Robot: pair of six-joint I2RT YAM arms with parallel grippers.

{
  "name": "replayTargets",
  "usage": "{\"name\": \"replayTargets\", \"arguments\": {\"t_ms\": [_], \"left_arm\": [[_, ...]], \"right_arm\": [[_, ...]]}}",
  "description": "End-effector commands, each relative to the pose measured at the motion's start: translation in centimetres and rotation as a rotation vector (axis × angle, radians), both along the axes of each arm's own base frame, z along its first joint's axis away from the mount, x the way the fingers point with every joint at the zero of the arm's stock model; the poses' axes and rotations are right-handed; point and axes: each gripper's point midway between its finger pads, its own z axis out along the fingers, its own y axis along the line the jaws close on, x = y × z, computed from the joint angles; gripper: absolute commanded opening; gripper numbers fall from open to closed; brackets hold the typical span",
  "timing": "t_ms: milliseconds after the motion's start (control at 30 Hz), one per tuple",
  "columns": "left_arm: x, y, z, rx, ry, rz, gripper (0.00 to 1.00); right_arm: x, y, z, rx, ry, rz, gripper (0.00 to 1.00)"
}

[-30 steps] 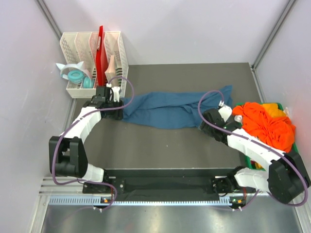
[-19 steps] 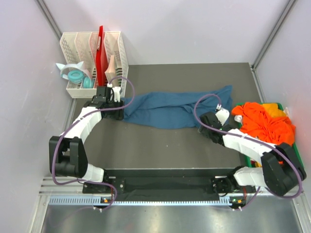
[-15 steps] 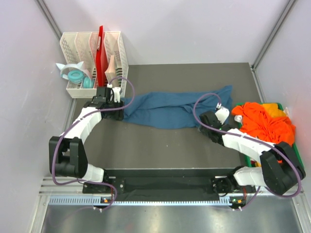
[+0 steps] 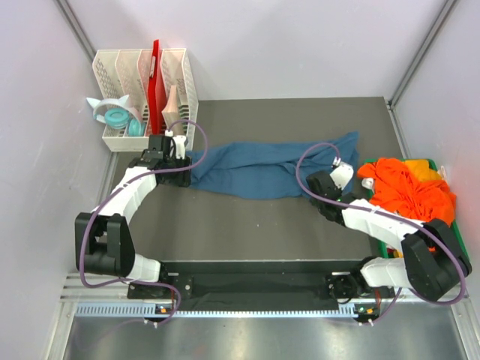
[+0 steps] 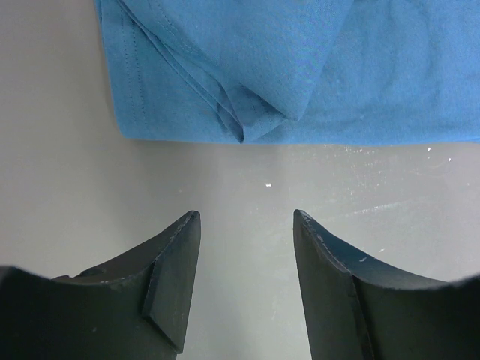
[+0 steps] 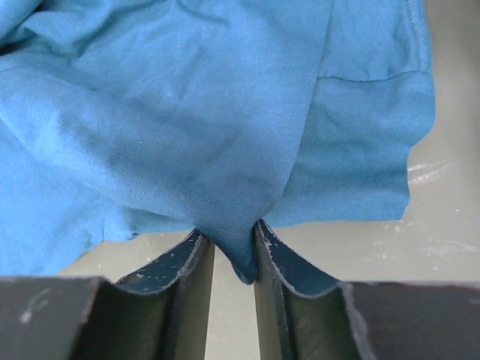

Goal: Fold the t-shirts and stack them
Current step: Flatten the tshirt out

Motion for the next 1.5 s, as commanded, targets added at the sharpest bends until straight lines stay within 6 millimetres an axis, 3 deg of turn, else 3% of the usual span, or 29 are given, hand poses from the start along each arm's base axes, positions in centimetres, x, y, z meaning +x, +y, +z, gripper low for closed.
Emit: {"name": "replayTargets", "arguments": {"t_ms": [0,33,133,300,400,500,600,633,800,1000,1100,1233,1467], "left_arm": [[0.5,-0.1,1.0,-0.001,-0.056,-0.007,0.57],[0.5,-0.1,1.0,-0.003,-0.058,-0.008,0.57],[0.5,-0.1,1.0,-0.003,-0.059,-0.008,0.58],[0.5,-0.1,1.0,-0.003,-0.059,-0.008,0.58],[0.4,-0.2,0.9,-0.005,-0.054,-0.010,0.58],[0.5,-0.1,0.9,-0.002,-0.055,-0.008,0.57],[0.6,-0.1,0.9,-0.004,-0.057,-0.007,0.57],[0.5,-0.1,0.8,0.000,-0.055,-0.008,0.58],[1.0,0.5,1.1,0.026,-0.078,0.013,0.60],[3.2,0.9,3.1,0.052,-0.180,0.019,0.69],[3.4,0.0,1.7,0.021,-0.135,-0.023,0.65],[3.4,-0.9,-1.8,-0.011,-0.036,-0.049,0.59],[4.6,-1.8,-3.9,-0.048,-0.017,-0.060,0.59]], "right_arm": [[1.6,0.5,2.3,-0.011,-0.092,-0.016,0.30],[1.7,0.5,2.2,-0.018,-0.087,-0.018,0.38],[1.9,0.6,2.2,-0.040,-0.077,-0.014,0.49],[2.1,0.8,3.1,-0.050,-0.100,-0.021,0.51],[2.2,0.8,3.1,-0.054,-0.102,-0.018,0.48],[2.3,0.8,3.1,-0.055,-0.104,-0.022,0.36],[2.2,0.8,3.0,-0.049,-0.107,-0.028,0.17],[2.1,0.8,3.1,-0.046,-0.111,-0.029,0.00],[1.9,0.9,4.5,-0.067,-0.144,-0.028,0.00],[2.8,1.1,8.4,-0.076,-0.201,-0.012,0.00],[3.1,1.3,9.4,-0.086,-0.207,-0.004,0.00],[3.2,1.4,9.7,-0.093,-0.202,0.002,0.00],[3.0,1.2,9.4,-0.114,-0.178,0.013,0.00]]}}
